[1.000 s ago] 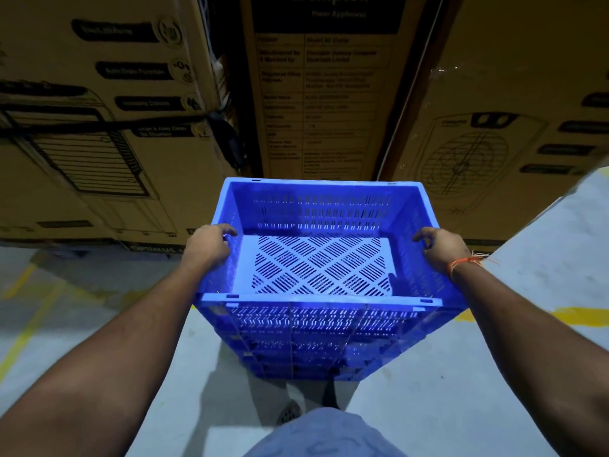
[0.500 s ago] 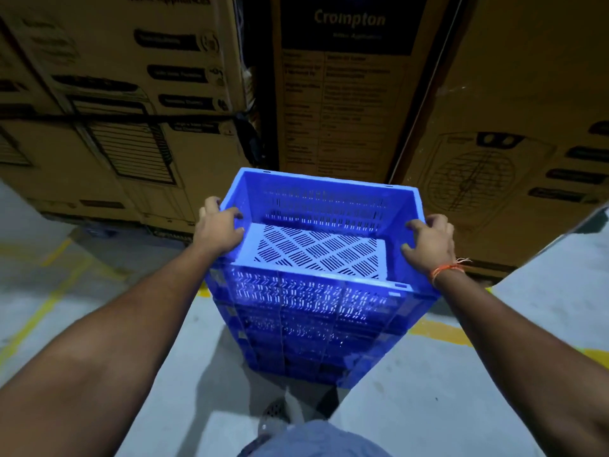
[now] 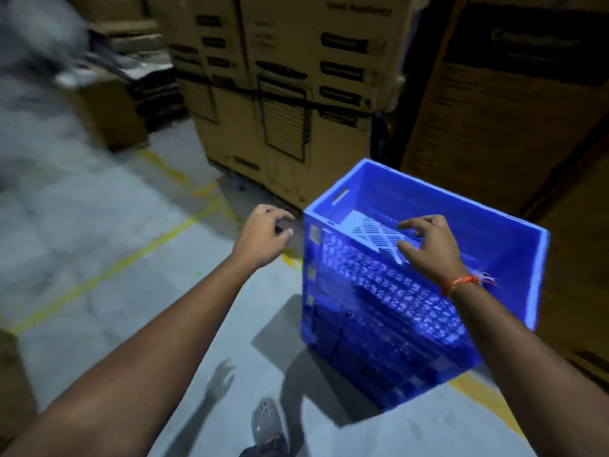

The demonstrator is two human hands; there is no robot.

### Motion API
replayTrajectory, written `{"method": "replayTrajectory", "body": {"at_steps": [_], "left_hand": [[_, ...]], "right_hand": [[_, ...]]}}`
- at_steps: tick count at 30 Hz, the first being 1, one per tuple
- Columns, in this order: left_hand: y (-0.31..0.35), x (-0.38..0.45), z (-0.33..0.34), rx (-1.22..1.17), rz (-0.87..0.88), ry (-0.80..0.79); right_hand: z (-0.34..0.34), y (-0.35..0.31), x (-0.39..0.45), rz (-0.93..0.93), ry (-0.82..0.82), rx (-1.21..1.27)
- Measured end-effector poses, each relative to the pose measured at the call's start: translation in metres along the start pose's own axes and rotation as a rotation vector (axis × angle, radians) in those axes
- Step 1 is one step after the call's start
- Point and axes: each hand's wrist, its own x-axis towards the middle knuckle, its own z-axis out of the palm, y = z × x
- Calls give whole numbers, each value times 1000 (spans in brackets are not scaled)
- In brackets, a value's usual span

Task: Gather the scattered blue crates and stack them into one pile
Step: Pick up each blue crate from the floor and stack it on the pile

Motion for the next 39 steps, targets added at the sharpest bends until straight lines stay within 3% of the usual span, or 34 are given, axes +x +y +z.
{"method": "replayTrajectory", "body": {"at_steps": [13,20,24,31,39], "left_hand": [[-186,-84,-133,-33,-448,277],[-265,-152,-188,-16,-642,413],[-303,-215,-223,12,-806,593],[-319,-319,-251,55,-1176,893],[-272,-373,-226,109,-1634,1199]], "right_hand": [[173,-213,78,-394,-304,91],[280,-332,74,-601,-565,125],[342,-403,63,-744,-722,172],[436,-529,32,-1085,-1022,242],[514,-627,-14,-1510,-1335,272]]}}
